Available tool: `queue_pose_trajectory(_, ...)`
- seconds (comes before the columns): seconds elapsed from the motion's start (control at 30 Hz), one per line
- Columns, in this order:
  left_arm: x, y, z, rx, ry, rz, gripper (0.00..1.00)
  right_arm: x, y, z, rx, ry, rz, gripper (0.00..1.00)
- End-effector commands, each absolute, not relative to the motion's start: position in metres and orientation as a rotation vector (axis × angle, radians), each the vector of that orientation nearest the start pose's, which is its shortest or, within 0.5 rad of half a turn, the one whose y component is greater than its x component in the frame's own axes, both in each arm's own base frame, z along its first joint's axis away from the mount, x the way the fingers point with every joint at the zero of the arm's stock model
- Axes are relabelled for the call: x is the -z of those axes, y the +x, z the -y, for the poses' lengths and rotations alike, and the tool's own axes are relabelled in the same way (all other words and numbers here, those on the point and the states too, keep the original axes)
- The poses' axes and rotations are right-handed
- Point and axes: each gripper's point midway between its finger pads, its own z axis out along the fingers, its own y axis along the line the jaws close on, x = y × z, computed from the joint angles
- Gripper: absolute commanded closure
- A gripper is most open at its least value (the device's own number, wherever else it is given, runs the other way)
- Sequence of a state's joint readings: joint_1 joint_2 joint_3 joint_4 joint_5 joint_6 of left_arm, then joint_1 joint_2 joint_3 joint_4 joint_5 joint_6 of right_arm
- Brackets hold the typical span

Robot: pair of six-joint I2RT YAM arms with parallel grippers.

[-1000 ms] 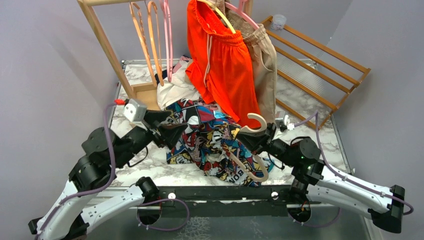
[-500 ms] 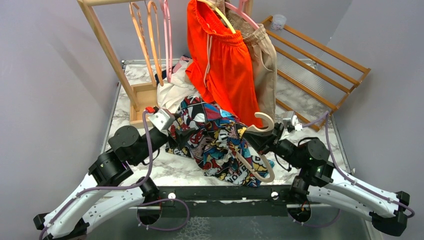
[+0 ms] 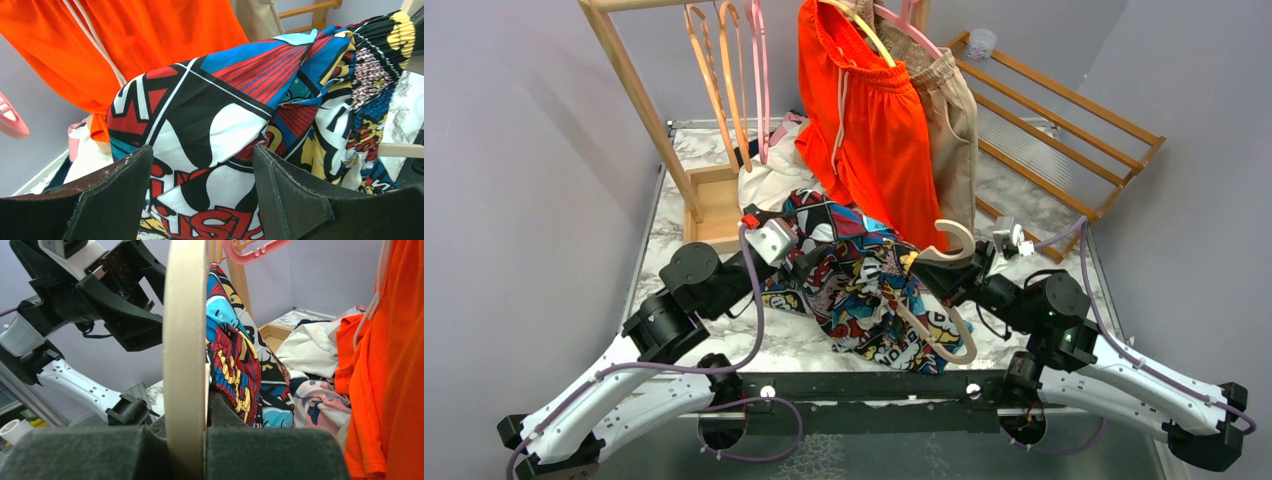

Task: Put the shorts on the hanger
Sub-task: Hang the shorts on the hanger.

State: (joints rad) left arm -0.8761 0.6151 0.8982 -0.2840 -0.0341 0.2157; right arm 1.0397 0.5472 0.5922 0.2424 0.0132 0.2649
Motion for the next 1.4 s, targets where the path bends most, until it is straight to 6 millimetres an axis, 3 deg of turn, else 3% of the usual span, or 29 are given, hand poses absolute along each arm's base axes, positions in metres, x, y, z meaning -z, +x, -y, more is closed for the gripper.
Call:
queue_pose_trajectory(0.0, -0.371, 0.194, 0.200, 0.450, 0.781, -1.303, 0.29, -0.403, 0.122, -0.247, -1.207, -0.481, -1.132, 0.99)
queue_pose_trajectory(0.2, -0.371, 0.200, 0.202, 0.439, 0.765, -1.313, 0.62, -0.406, 0.119, -0.248, -1.234, -0.481, -1.127, 0.99)
queue_pose_trajectory(0.37, -0.378, 0.198, 0.200, 0.451, 0.746, -1.306, 1.00, -0.403, 0.119, -0.248, -1.223, -0.487, -1.142, 0.99)
queue_pose_trajectory(0.7, -0.442, 0.173, 0.194, 0.585, 0.680, -1.178, 1.00, -0.383, 0.126, -0.246, -1.025, -0.666, -1.236, 0.99)
queue_pose_trajectory(0.87, -0.472, 0.159, 0.203, 0.689, 0.685, -1.110, 1.00, -0.385, 0.115, -0.255, -1.053, -0.757, -1.225, 0.99)
queue_pose_trajectory(1.1, -0.473, 0.151, 0.239, 0.855, 0.764, -1.115, 1.00, -0.393, 0.105, -0.268, -1.168, -0.756, -1.146, 0.99)
queue_pose_trajectory(1.27, -0.483, 0.157, 0.235, 0.837, 0.723, -1.123, 1.00, -0.399, 0.101, -0.265, -1.231, -0.682, -1.065, 0.99)
queue_pose_trajectory(1.3, -0.487, 0.159, 0.229, 0.818, 0.701, -1.125, 0.92, -0.402, 0.101, -0.263, -1.235, -0.668, -1.050, 0.99)
queue_pose_trajectory(1.37, -0.494, 0.159, 0.218, 0.783, 0.670, -1.122, 0.56, -0.406, 0.102, -0.259, -1.234, -0.644, -1.036, 0.99)
